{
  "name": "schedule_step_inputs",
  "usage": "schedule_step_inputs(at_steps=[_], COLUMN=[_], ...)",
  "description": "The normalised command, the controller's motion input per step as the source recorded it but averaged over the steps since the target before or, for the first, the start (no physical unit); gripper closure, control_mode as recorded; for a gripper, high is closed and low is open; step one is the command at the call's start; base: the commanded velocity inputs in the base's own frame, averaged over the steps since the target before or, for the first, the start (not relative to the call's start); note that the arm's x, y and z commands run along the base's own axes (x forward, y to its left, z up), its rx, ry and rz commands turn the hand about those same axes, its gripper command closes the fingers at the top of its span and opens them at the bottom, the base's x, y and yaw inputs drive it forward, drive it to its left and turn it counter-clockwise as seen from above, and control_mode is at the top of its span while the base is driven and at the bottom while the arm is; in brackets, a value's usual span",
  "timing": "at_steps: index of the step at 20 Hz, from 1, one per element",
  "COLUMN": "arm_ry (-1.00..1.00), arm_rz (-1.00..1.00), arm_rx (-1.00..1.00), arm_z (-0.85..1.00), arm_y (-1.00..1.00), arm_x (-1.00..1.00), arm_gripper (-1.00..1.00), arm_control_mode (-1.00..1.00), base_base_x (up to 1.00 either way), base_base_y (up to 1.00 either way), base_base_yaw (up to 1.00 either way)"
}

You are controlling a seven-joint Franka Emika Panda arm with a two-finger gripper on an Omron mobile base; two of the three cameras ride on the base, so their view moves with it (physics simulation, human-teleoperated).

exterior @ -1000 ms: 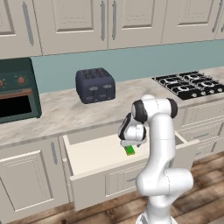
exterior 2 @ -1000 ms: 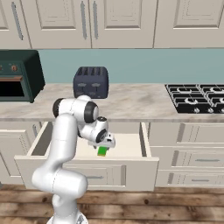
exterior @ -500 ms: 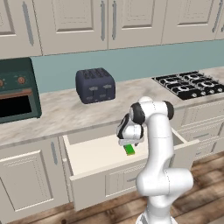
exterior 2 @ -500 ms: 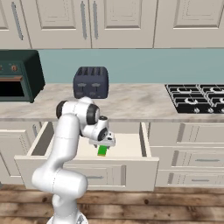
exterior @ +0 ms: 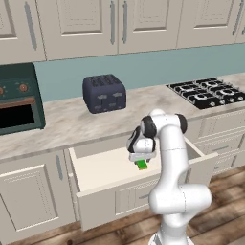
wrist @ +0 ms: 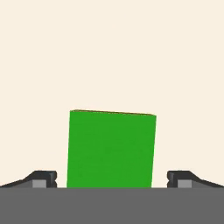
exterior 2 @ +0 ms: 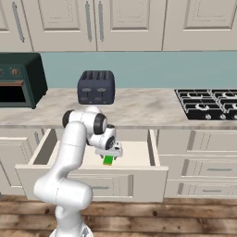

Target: Restock the sink supplies by placing the sponge and soap dispenser on the counter and next to the sink. Make sure the soap dispenser is upright.

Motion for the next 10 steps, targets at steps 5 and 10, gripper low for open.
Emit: schedule_step_inputs(at_steps=[5, 10], arm_ry=[0.05, 0.04], arm_rz=[0.00, 0.01], arm_rx=[0.00, 0.00], arm_z=[-0.10, -0.11], arm_y=[0.01, 0.07], arm_x=[0.11, 0.04], arm_gripper=[-1.00, -1.00], arm_control_mode=[-1.00, -1.00], base_base_x=[0.00, 0.00], base_base_y=[0.00, 0.00], base_base_yaw=[0.00, 0.00])
